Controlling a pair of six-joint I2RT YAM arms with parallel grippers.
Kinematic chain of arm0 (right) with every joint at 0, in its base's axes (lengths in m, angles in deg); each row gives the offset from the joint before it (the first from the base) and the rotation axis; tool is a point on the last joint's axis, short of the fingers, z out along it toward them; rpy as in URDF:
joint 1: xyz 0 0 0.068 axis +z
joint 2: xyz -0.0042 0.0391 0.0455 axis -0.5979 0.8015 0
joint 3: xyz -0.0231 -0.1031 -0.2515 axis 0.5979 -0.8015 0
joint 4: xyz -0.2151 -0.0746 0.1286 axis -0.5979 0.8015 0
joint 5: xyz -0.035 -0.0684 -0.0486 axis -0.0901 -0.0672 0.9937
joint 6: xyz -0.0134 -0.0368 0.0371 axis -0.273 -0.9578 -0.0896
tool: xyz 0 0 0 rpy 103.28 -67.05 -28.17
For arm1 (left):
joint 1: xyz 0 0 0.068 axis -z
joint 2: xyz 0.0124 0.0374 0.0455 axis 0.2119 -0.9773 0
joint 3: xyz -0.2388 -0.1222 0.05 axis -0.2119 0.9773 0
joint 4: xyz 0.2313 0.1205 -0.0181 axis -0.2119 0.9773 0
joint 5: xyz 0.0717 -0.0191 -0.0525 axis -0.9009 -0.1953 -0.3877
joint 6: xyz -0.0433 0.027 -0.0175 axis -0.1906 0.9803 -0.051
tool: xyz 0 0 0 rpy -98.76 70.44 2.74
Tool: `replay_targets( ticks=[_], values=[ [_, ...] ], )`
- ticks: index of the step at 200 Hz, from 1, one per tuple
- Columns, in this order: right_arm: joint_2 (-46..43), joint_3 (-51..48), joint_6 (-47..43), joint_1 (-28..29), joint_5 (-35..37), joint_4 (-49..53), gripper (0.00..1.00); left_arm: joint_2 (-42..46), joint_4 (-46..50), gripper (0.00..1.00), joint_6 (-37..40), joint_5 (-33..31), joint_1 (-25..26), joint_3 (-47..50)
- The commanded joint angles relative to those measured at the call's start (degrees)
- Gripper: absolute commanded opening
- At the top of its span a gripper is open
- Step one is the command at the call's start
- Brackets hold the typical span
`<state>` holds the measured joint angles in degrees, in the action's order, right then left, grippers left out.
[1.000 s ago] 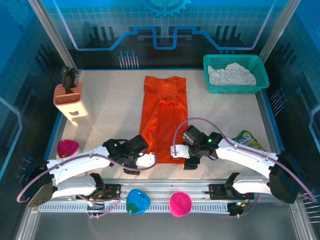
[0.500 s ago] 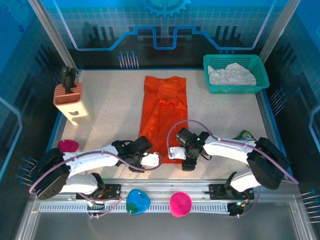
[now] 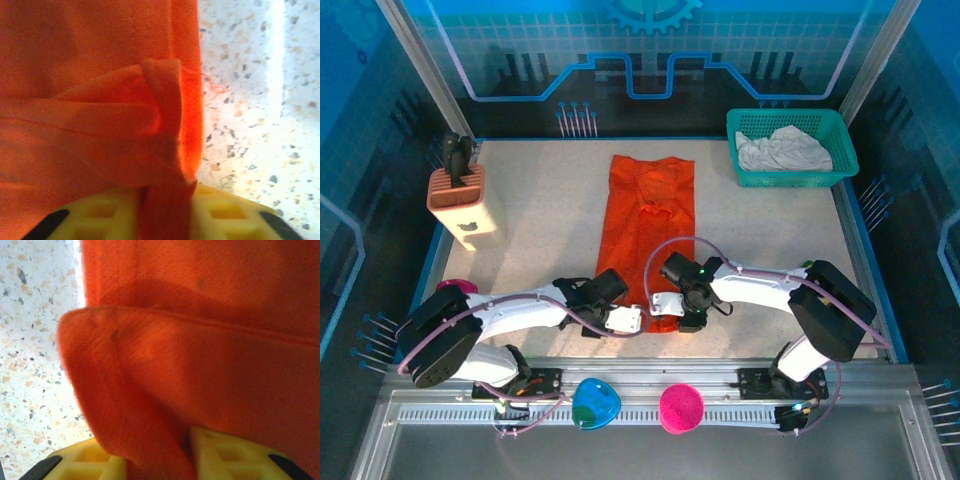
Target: Fold and stack the t-shirts
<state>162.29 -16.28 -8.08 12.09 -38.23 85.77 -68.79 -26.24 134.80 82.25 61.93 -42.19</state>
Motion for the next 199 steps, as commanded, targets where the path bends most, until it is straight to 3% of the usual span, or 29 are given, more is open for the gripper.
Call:
replay_targets(
  ticks=[1,5,14,30,89,130,163,199],
  values=[
    [1.6,-0.9,0.1,0.3,2.0,-2.2,0.25,-4.6,-11.2,0.12,-1.3,-7.9,-1.0,0.1],
    [1.3,-1.0,0.1,0.3,2.0,-2.1,0.23,-4.6,-10.9,0.12,-1.5,-7.9,-0.8,0.1],
    [0.6,-1.2,0.2,0.3,2.0,-1.7,0.16,-4.1,-10.4,0.00,-1.9,-8.2,-0.3,0.1],
    [-0.9,-1.2,0.3,0.1,1.7,-0.6,0.00,-2.3,-8.7,0.00,-2.5,-8.7,0.8,0.1],
    [-13.6,-2.1,1.0,0.1,1.3,4.6,0.00,11.5,2.4,0.00,-4.5,-9.5,5.8,-0.2],
    [-20.4,0.3,2.5,-1.7,3.1,4.6,0.00,17.3,5.0,0.00,-2.8,-11.8,5.6,-2.7],
    [-19.0,5.5,2.7,-5.7,6.8,3.5,0.00,15.9,3.4,0.00,0.5,-11.7,1.1,-6.1],
    [-14.8,11.1,1.7,-10.8,7.9,2.0,0.00,12.6,-1.4,0.00,5.4,-6.6,-7.1,-10.9]
  ],
)
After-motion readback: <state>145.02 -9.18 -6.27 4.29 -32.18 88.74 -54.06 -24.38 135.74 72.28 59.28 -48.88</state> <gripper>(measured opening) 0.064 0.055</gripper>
